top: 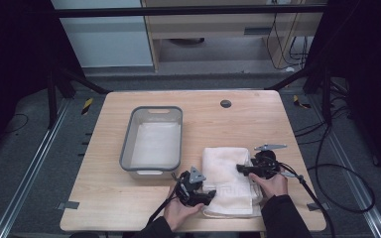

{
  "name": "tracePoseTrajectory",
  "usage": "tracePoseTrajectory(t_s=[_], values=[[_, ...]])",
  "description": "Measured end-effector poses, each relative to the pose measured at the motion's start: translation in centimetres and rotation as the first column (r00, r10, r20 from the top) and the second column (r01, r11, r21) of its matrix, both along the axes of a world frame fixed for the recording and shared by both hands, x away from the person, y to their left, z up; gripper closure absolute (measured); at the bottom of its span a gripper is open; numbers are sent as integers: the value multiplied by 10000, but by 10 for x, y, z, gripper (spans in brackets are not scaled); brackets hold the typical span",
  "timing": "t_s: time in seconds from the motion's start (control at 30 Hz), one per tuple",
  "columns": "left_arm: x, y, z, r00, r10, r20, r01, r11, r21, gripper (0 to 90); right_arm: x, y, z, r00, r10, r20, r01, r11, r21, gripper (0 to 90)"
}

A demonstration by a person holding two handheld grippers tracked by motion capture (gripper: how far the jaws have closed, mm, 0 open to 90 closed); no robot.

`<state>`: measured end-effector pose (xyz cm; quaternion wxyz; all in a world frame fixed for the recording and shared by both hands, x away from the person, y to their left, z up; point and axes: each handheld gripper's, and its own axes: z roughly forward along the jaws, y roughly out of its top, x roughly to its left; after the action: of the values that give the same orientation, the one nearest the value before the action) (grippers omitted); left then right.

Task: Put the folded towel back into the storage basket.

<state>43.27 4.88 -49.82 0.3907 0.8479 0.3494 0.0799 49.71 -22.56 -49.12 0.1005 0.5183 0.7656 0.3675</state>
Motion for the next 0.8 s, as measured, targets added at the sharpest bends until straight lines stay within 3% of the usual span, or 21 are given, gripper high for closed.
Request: tracePoseTrajectory(t_s=[0.37,0.53,0.8], values=[[3,1,-1,9988,-227,-434,210,9990,-382,469,2,-2,-3,9977,92,-671,-36,9965,832,448],[4,1,-1,9961,-299,-825,251,9979,-594,551,3,-3,-3,9957,172,-906,-64,9930,1176,528],[4,2,1,9943,-350,-1005,274,9967,-768,690,1,-2,0,9949,175,-992,-36,9903,1389,615]])
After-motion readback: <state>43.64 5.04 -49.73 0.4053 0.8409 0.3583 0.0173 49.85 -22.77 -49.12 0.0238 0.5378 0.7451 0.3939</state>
